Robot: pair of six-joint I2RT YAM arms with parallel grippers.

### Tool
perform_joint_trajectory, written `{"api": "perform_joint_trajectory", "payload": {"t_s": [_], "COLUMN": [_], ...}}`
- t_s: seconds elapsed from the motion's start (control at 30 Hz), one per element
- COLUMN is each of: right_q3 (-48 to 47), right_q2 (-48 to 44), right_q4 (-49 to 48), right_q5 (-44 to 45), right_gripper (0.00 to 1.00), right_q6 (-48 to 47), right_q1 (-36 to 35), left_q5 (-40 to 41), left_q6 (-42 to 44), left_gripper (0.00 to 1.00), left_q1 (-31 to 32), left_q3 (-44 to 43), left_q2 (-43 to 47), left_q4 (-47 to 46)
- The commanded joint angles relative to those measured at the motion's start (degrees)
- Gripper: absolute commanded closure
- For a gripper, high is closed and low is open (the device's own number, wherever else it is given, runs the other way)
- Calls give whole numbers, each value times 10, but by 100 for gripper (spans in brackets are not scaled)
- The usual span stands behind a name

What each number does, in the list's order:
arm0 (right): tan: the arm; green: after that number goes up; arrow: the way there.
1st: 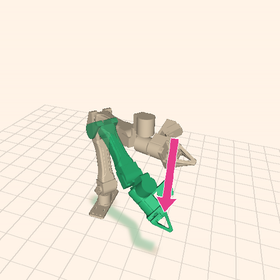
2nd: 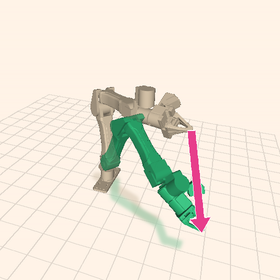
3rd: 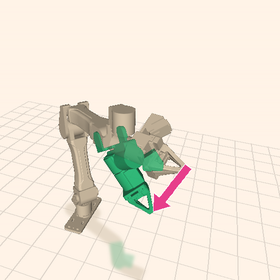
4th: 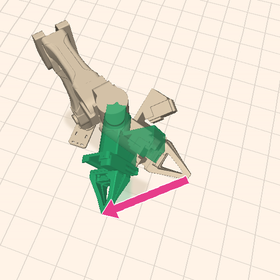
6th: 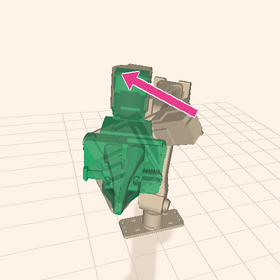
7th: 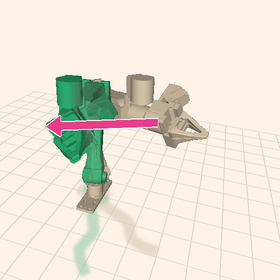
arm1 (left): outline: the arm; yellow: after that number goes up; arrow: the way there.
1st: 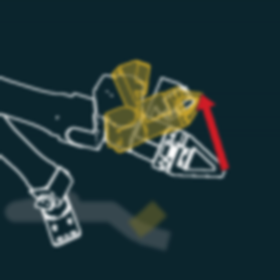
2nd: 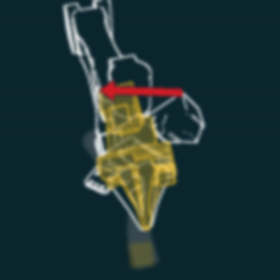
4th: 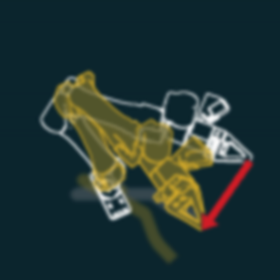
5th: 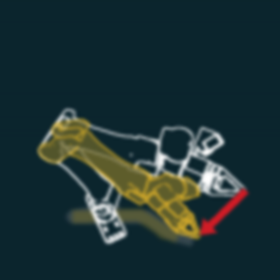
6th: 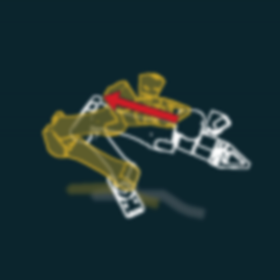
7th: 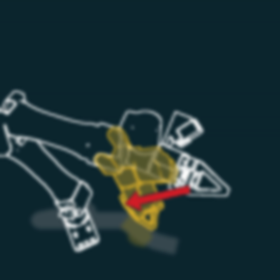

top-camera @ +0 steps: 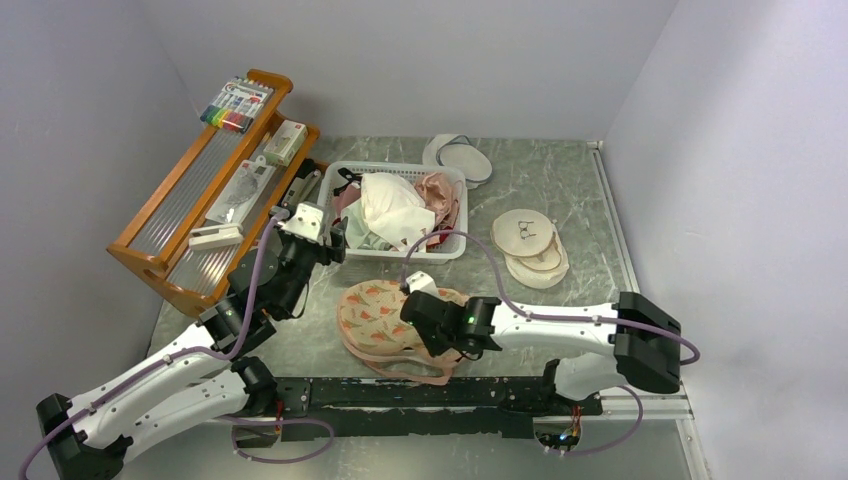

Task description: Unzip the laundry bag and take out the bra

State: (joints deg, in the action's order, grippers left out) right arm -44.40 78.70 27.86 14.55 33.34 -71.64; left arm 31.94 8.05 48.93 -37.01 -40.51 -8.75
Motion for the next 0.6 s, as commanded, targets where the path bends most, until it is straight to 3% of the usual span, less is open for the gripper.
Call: {"api": "perform_joint_trajectory", "payload": {"t_s": [0.0, 0.17, 0.4, 0.57], "right_q3": [-33, -33, 80, 114], "right_q2": [-49, -111, -182, -199], "right_q4": [45, 42, -188, -245], "right_q5": [-12, -58, -284, -304], "right_gripper": [99, 100, 100, 100], "right_q6": [68, 164, 290, 364], "right_q1": [-2, 27, 148, 186], "left_q5": [6, 6, 9, 9], "left_q6": [-7, -8, -10, -9], "left_gripper": [19, 19, 19, 19], "left_q1": [-4, -5, -4, -5], "left_q3": [-10, -15, -15, -18], "left_q2": [0, -7, -15, -23], "left_q4": [-4, -1, 3, 6]}}
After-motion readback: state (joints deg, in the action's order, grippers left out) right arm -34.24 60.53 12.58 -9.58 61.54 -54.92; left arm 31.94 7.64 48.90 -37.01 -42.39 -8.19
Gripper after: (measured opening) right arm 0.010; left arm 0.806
